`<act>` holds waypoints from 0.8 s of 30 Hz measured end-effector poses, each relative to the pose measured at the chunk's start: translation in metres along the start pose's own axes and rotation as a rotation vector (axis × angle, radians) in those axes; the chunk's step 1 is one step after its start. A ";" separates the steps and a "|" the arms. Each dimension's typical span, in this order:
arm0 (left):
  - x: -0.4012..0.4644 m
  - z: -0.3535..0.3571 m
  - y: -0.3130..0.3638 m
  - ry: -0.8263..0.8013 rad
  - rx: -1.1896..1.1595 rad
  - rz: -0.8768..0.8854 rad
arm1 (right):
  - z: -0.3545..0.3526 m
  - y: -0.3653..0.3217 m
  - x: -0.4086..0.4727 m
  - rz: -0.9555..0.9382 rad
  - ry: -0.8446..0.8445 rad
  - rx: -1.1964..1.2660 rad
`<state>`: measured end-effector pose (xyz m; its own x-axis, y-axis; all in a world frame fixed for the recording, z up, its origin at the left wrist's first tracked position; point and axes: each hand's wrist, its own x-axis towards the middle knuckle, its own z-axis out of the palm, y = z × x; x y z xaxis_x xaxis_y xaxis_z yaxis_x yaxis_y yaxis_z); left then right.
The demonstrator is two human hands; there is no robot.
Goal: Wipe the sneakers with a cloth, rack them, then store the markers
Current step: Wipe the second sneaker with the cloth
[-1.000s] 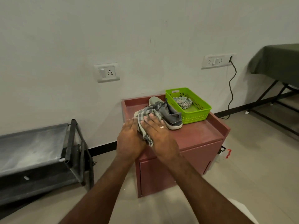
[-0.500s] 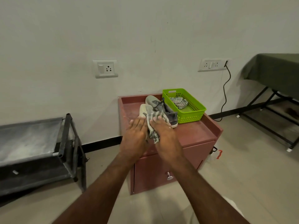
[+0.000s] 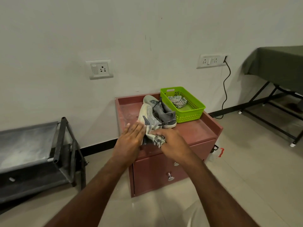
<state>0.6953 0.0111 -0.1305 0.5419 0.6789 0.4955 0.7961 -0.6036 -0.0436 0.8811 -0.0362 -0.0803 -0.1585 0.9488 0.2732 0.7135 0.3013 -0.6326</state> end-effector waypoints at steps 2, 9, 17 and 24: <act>-0.004 0.004 -0.003 0.009 -0.002 0.043 | -0.008 0.012 -0.002 0.062 -0.071 0.039; -0.011 0.015 0.002 -0.051 -0.121 0.134 | -0.001 0.047 0.028 0.221 0.317 0.199; -0.002 0.001 -0.008 -0.124 -0.380 -0.215 | 0.012 0.061 0.039 0.227 0.150 0.283; -0.001 0.001 -0.002 -0.145 -0.486 -0.314 | 0.026 0.035 0.061 0.067 0.040 0.015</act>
<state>0.6934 0.0128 -0.1318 0.3591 0.8854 0.2951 0.7283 -0.4635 0.5047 0.8787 0.0350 -0.1047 -0.0829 0.9626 0.2580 0.7111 0.2385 -0.6614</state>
